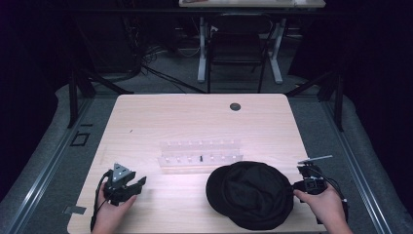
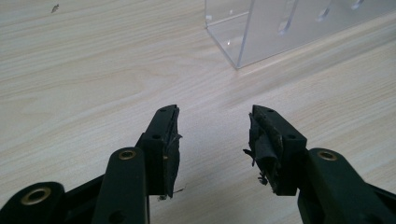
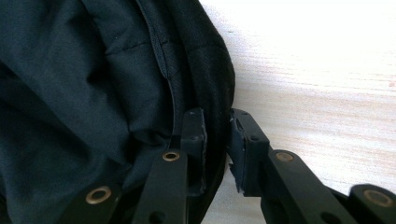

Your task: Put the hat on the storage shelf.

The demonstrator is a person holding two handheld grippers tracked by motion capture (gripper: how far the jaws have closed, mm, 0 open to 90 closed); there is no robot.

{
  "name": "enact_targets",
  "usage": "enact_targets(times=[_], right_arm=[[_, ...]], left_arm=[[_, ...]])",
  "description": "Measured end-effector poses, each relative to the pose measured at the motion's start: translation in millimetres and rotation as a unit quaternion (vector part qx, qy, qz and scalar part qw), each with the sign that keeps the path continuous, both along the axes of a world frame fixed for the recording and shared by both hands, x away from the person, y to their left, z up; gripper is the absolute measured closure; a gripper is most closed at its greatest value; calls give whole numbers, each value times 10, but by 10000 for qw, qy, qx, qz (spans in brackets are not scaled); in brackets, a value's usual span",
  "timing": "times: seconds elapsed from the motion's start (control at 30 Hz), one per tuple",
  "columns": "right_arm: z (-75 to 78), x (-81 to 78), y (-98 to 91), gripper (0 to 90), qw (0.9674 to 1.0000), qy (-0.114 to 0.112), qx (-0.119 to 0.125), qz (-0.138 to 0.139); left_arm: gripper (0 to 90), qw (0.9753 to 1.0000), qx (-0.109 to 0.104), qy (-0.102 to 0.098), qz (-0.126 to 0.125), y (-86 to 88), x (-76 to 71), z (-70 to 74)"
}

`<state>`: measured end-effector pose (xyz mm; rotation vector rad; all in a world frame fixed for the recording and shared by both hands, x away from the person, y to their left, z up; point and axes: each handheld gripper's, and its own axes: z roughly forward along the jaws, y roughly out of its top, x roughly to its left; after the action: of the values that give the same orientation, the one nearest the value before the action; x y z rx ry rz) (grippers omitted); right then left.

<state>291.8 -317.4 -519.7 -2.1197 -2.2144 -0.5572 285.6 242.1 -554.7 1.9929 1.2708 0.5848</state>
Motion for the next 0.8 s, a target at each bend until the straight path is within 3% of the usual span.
enact_targets(times=[0.07,0.1,0.27,0.3,0.6,0.8], right_arm=[[-23,12,9,762,10000,-33,26,-58],[-21,23,-4,764,10000,73,-35,25],[-48,61,6,767,9999,146,40,-7],[-40,81,2,763,9996,266,13,67],[-58,125,20,793,9987,496,-73,132],[-84,151,-3,847,9984,497,263,22]], left_arm=[[522,10000,-10,4,3,-3,-1,-1],[522,10000,-6,3,3,-4,-1,-1],[522,10000,-2,2,7,-3,-2,-1],[522,10000,-2,0,10,-3,-2,-1],[520,10000,-1,8,8,0,-2,-1],[520,10000,1,-7,0,-2,-6,4]])
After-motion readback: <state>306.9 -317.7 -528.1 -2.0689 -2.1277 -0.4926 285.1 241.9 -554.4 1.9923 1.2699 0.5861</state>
